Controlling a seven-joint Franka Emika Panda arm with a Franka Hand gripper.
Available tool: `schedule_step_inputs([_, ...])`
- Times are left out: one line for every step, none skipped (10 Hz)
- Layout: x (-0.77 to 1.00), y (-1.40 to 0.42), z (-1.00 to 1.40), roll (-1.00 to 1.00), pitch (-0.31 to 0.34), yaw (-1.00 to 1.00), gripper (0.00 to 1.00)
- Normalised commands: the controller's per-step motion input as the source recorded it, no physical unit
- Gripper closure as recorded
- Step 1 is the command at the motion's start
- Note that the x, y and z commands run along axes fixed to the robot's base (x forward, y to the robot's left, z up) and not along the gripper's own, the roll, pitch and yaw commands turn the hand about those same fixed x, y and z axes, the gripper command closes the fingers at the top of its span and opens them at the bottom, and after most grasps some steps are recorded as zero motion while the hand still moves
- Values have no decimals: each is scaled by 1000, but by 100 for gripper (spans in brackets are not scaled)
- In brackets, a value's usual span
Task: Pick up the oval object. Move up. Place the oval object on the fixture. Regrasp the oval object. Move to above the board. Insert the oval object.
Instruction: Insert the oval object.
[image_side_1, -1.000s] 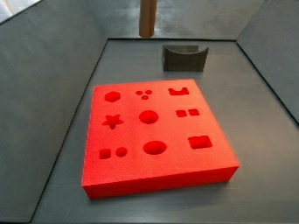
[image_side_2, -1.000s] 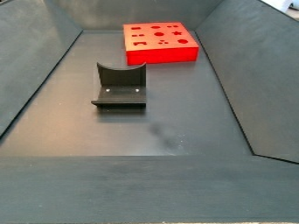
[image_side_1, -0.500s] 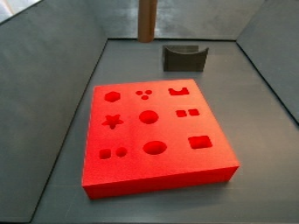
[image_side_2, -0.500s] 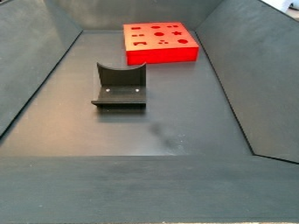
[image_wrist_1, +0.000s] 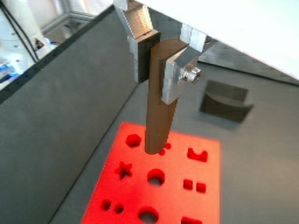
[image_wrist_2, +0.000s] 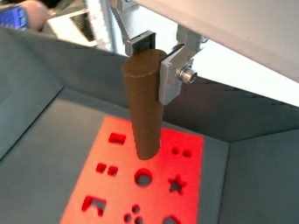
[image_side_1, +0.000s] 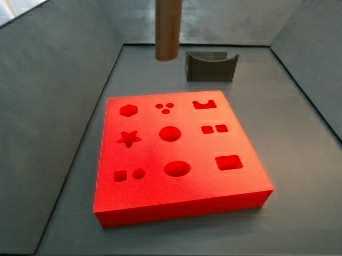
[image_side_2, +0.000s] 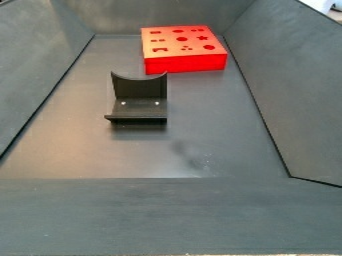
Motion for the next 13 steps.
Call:
schedule_step_inputs([223, -643, 0, 76, 0, -409, 100])
schedule_step_inputs([306, -666, 0, 83, 0, -343, 100])
schedule_step_inputs([317, -657, 0, 94, 0, -343, 100])
schedule_step_inputs([334, -631, -74, 143, 0, -326, 100])
schedule_step_inputs([349, -611, -134, 159, 0, -337, 100])
schedule_step_inputs([517, -531, -211, 166, 0, -251, 100])
schedule_step_inputs([669, -354, -260, 91, 0, -229, 100])
schedule_step_inputs([709, -283, -357, 113, 23, -191, 100])
schedule_step_inputs([520, -317, -300, 174, 59, -283, 100])
schedule_step_inputs([0, -149, -303, 149, 3, -783, 100])
schedule_step_inputs([-54, 0, -354, 160, 4, -954, 100])
schedule_step_inputs([-120, 0, -340, 146, 11, -920, 100])
schedule_step_inputs([-214, 29, -317, 133, 13, -791, 100])
